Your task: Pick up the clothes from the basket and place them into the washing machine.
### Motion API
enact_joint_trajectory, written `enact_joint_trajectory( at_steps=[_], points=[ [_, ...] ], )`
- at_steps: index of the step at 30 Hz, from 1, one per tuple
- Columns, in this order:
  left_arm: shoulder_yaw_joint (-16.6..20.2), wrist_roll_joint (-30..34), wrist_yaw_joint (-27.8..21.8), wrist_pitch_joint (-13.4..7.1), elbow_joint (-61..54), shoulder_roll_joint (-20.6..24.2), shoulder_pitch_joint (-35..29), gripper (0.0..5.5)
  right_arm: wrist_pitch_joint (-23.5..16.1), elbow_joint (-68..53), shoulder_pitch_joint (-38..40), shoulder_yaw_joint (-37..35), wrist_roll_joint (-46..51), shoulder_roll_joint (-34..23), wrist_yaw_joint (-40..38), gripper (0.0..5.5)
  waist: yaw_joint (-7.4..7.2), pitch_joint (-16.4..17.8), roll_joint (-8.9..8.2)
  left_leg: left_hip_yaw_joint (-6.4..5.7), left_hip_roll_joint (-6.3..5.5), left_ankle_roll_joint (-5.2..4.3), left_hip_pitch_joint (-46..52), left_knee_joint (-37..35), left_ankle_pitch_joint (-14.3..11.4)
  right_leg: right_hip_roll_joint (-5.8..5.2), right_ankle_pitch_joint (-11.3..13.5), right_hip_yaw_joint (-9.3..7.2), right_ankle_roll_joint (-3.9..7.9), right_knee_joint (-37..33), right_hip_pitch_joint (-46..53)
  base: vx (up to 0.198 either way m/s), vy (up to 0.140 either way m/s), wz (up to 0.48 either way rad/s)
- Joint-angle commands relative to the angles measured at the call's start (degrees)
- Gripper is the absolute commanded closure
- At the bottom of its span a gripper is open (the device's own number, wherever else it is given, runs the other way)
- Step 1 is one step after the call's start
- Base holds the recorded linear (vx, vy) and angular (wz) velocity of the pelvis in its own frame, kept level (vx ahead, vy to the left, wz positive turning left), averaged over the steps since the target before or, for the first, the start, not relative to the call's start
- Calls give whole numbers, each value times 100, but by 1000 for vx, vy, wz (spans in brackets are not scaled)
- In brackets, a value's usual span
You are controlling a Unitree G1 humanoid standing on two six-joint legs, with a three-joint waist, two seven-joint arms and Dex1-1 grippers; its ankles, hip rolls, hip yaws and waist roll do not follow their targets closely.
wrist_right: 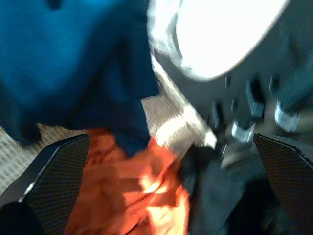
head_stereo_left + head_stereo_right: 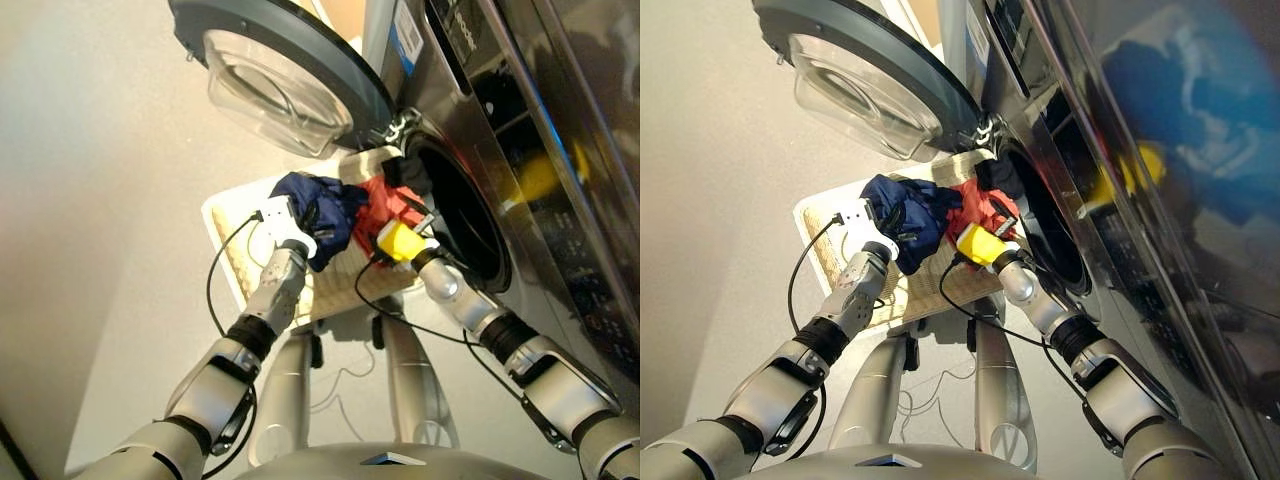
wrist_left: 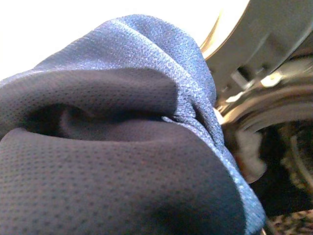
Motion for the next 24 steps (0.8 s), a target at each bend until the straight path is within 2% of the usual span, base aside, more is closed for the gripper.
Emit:
enact_joint_trajectory(
  at_steps=[1, 7, 12, 17, 23, 24],
  points=[
    [-37, -231, -323, -268, -559, -43, 66, 550, -225, -65, -69, 352, -523, 108, 103, 0, 107, -271, 62, 122, -283, -35, 317, -414, 293, -27, 340, -236, 525, -919, 1023, 74, 1, 52],
    [-155, -509, -490, -154, -1090, -16, 465, 550, -219, 13, -31, 609, -761, 402, 243, 0, 253, -474, 95, 65, -284, -60, 1038, -943, 453, 6, 398, -269, 565, -1359, 1704, 68, 1, 30],
    [-300, -782, -585, -46, -1420, -84, 721, 550, -159, 53, 12, 643, -974, 625, 210, 0, 303, -543, 174, 5, -309, -105, 1385, -944, 429, 11, 310, -345, 556, -1407, 2094, 69, -3, 131],
    [-561, -1211, -613, 76, -1857, -137, 930, 550, 45, 391, -79, 498, -1377, 905, -259, 0, 359, -602, 276, -46, -332, -131, 1569, -944, 421, -2, 259, -438, 565, -1485, 2349, 23, 5, 38],
    [-860, -1548, -670, 250, -2174, -98, 1135, 550, 205, 525, -305, 449, -1570, 1142, -500, 0, 424, -681, 322, -88, -336, -108, 1664, -944, 394, 6, 228, -462, 567, -1483, 2467, 0, 0, 0],
    [-876, -1556, -648, 253, -2224, -74, 1152, 550, 210, 439, -305, 428, -1511, 1153, -470, 30, 421, -690, 319, -89, -330, -107, 1672, -944, 390, 8, 222, -467, 566, -1480, 2474, 0, 0, 0]
  ],
)
